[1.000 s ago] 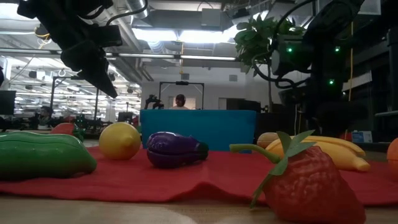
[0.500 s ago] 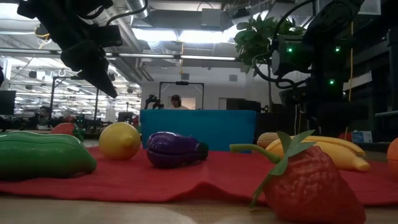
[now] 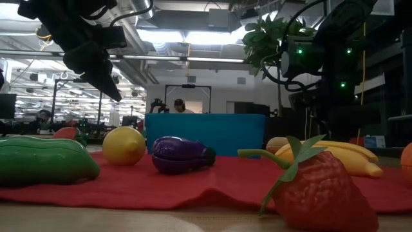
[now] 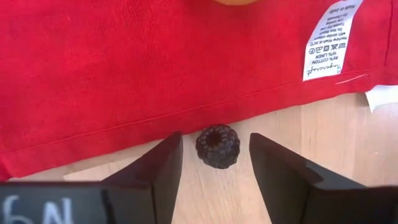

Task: Pick and placing Produce into tupperware
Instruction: Put the blackberry into the blue bin

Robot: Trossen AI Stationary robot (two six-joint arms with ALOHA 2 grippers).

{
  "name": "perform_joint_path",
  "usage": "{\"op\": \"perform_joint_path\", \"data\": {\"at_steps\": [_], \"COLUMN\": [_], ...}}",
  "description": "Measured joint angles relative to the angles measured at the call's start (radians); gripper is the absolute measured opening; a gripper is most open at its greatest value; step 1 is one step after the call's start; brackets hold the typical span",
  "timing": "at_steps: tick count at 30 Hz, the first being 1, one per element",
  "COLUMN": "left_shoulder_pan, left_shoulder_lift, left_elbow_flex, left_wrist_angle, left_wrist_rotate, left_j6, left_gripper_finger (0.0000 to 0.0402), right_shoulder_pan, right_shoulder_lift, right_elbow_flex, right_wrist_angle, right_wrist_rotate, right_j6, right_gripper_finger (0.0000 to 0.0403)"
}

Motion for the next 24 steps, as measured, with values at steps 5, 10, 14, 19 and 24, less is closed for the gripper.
{"op": "perform_joint_path", "data": {"at_steps": [5, 10, 14, 19, 24], "left_shoulder_pan": [0.000, 0.000, 0.000, 0.000, 0.000], "left_shoulder_lift": [0.000, 0.000, 0.000, 0.000, 0.000], "left_elbow_flex": [0.000, 0.000, 0.000, 0.000, 0.000], "left_wrist_angle": [0.000, 0.000, 0.000, 0.000, 0.000], "left_wrist_rotate": [-0.001, -0.002, -0.002, -0.002, -0.002], "left_j6": [0.000, 0.000, 0.000, 0.000, 0.000], "left_gripper_finger": [0.0045, 0.0033, 0.0022, 0.0009, 0.0001], "right_shoulder_pan": [0.000, 0.000, 0.000, 0.000, 0.000], "right_shoulder_lift": [0.000, 0.000, 0.000, -0.002, -0.002], "right_elbow_flex": [0.000, 0.000, 0.000, 0.002, 0.002], "right_wrist_angle": [-0.001, -0.007, -0.014, -0.018, -0.018], "right_wrist_rotate": [0.000, 0.000, 0.001, 0.002, 0.001], "right_j6": [0.003, 0.004, 0.011, 0.031, 0.044], "right_gripper_finger": [0.0160, 0.0136, 0.0109, 0.0086, 0.0090]}}
